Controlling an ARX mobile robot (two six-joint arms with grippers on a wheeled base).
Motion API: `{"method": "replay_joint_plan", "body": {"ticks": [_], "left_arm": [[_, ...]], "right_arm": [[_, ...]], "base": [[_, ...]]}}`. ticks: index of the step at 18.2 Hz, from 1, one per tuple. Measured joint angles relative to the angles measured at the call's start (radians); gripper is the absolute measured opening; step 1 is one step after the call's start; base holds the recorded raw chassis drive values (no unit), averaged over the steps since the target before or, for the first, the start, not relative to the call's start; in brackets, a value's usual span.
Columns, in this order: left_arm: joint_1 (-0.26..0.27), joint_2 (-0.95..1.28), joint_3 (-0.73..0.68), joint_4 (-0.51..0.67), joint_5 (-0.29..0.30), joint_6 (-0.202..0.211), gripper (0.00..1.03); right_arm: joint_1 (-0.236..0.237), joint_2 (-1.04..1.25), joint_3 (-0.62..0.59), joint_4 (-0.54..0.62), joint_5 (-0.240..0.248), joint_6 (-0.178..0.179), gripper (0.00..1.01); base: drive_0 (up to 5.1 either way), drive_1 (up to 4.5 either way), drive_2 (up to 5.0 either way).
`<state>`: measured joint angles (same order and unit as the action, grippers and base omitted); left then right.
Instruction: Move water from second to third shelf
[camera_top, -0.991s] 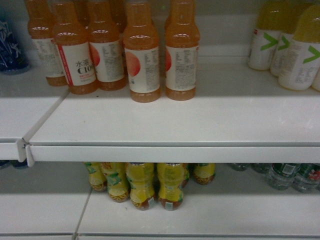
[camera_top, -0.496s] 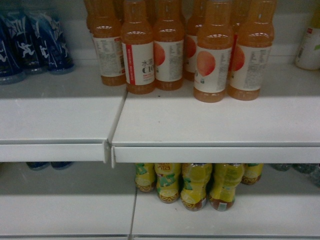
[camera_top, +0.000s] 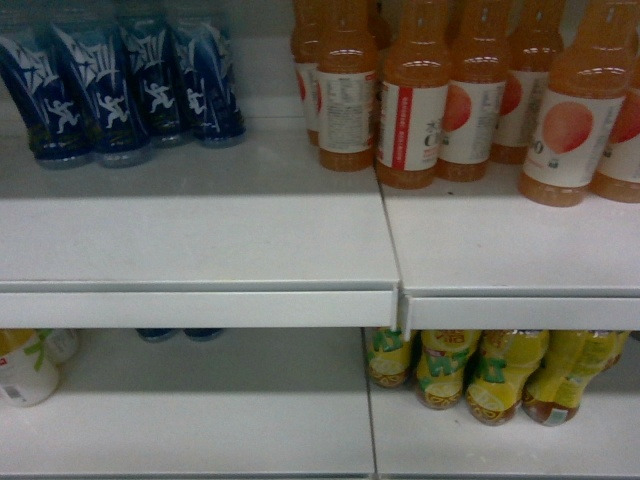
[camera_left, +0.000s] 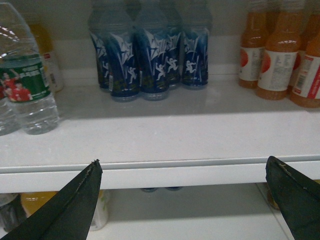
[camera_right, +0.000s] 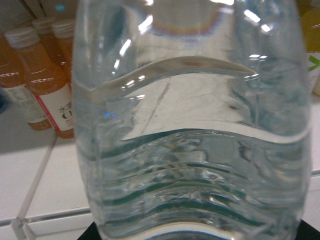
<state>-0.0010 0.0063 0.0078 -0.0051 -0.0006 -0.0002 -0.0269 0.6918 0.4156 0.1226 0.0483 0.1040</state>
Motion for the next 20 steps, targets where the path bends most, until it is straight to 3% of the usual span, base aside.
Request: {"method": "replay_joint_plan", "body": {"ticks": [20], "left_arm": [[0.0, 0.0, 0.0, 0.002, 0.0, 0.0, 0.98]], "right_arm": [[0.0, 0.0, 0.0, 0.001, -0.003, 0.0, 0.43]], "base": [[-4.8, 2.23, 2.2]]}}
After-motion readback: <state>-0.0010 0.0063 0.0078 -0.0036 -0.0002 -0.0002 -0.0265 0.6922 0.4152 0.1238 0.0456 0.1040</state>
